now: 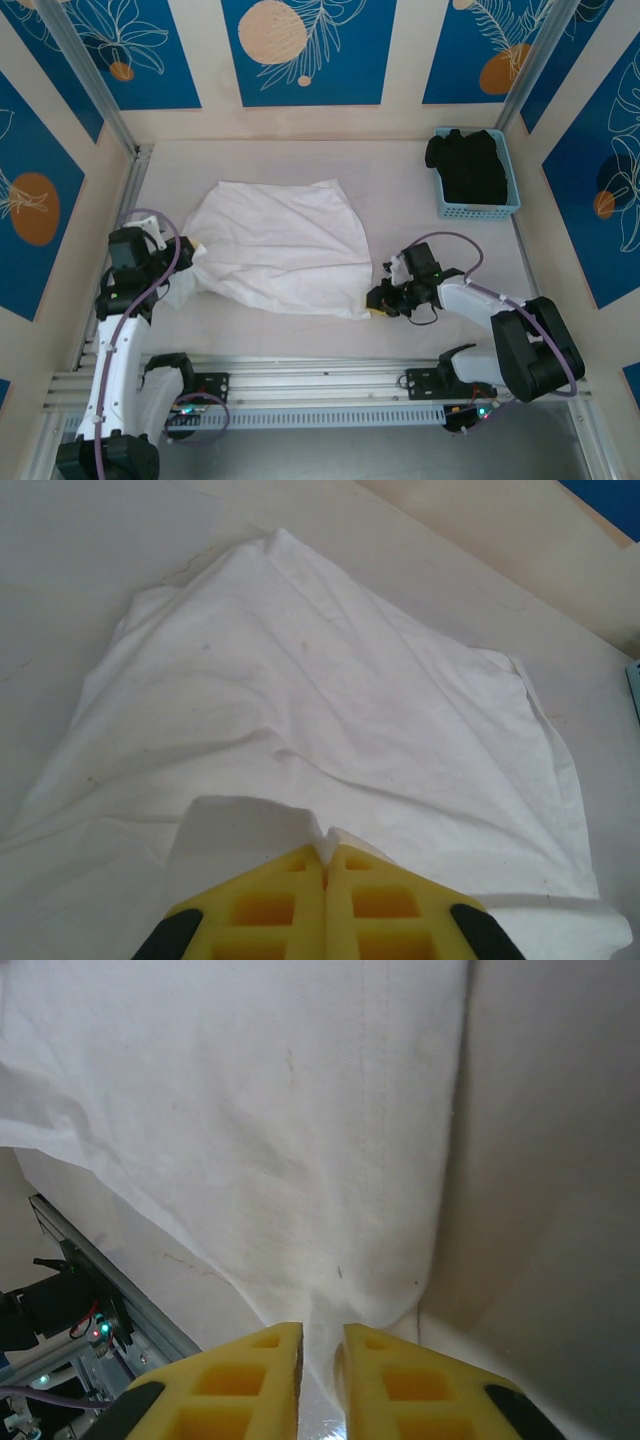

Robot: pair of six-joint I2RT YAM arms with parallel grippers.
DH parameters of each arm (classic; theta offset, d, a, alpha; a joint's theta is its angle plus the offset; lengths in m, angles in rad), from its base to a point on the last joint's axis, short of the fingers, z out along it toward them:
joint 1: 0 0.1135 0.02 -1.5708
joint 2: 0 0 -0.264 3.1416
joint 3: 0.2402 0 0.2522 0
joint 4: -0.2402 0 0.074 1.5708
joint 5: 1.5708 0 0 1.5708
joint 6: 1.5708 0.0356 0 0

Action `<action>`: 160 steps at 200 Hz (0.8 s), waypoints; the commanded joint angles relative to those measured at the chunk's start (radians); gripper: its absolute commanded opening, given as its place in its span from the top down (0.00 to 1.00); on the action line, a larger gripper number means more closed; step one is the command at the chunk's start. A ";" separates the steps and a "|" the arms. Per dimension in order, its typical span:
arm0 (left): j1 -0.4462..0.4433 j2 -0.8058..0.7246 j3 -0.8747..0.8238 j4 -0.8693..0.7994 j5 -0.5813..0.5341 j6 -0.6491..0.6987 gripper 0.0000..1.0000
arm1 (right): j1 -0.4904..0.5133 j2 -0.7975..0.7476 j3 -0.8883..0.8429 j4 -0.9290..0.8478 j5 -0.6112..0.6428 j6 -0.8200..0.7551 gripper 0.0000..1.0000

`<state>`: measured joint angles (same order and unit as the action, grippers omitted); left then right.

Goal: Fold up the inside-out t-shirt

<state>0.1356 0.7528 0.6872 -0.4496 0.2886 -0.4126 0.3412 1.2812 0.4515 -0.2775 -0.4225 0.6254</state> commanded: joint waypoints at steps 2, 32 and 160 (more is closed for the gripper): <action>0.012 -0.013 -0.005 0.022 0.030 0.001 1.00 | 0.010 0.027 0.000 -0.013 -0.007 -0.002 0.78; 0.011 -0.013 -0.005 0.022 0.030 0.000 1.00 | 0.017 0.053 0.001 -0.006 -0.006 -0.010 0.76; 0.011 -0.018 -0.006 0.023 0.033 0.002 1.00 | 0.079 0.058 0.051 -0.097 0.120 -0.013 0.68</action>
<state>0.1356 0.7525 0.6868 -0.4496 0.2962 -0.4126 0.4046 1.3579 0.4873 -0.3008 -0.3756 0.6201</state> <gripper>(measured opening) 0.057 0.322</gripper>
